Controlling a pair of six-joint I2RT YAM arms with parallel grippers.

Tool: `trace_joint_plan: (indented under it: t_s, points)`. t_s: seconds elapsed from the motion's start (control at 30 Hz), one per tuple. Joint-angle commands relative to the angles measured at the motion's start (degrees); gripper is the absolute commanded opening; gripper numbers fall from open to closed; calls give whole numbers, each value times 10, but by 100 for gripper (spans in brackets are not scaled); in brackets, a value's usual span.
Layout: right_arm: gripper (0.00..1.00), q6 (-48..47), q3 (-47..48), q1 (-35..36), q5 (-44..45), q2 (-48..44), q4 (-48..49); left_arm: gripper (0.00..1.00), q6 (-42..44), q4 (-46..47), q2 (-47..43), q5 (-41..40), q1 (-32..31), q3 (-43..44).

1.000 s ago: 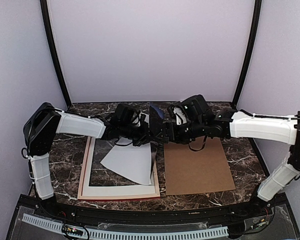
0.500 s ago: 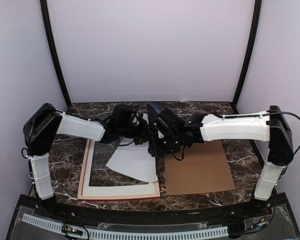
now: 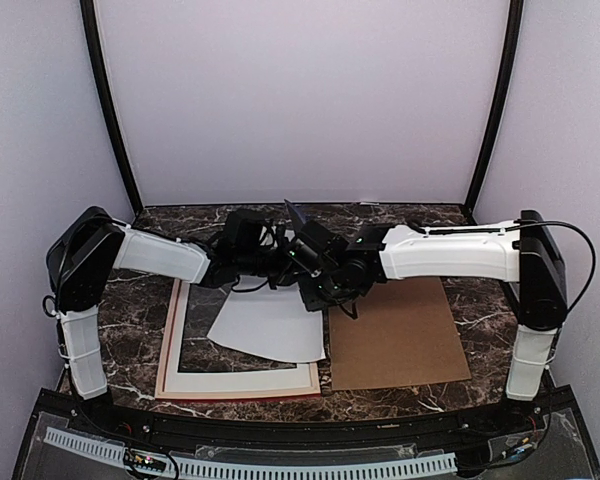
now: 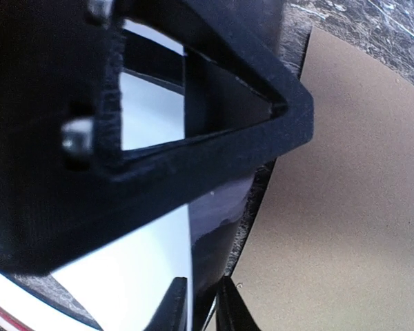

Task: Put the photo into the frame
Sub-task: Pass from the left arm to the right, then place the photo on the mat board.

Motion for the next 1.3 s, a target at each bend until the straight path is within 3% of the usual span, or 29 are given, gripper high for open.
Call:
trace_joint_plan:
  t_s: [0.0, 0.1, 0.27, 0.43, 0.73, 0.93, 1.27]
  points:
    - [9, -7, 15, 3, 32, 8, -24, 29, 15, 11, -25, 17, -2, -5]
    - [0, -10, 7, 1, 32, 3, -23, 43, 35, -1, -45, 24, 2, -9]
    - [0, -17, -30, -20, -8, -25, 7, 58, 98, -62, -108, 27, 16, -30]
    - [0, -33, -86, -55, -114, -68, 78, 68, 183, -160, -228, -7, 39, -91]
    - [0, -19, -142, -90, -269, -100, 169, 76, 319, -342, -400, -91, 171, -171]
    - [0, 25, -157, -93, -357, -85, 247, 81, 371, -431, -425, -159, 229, -184]
    - [0, 94, -170, -93, -405, -45, 339, 84, 409, -449, -400, -175, 293, -221]
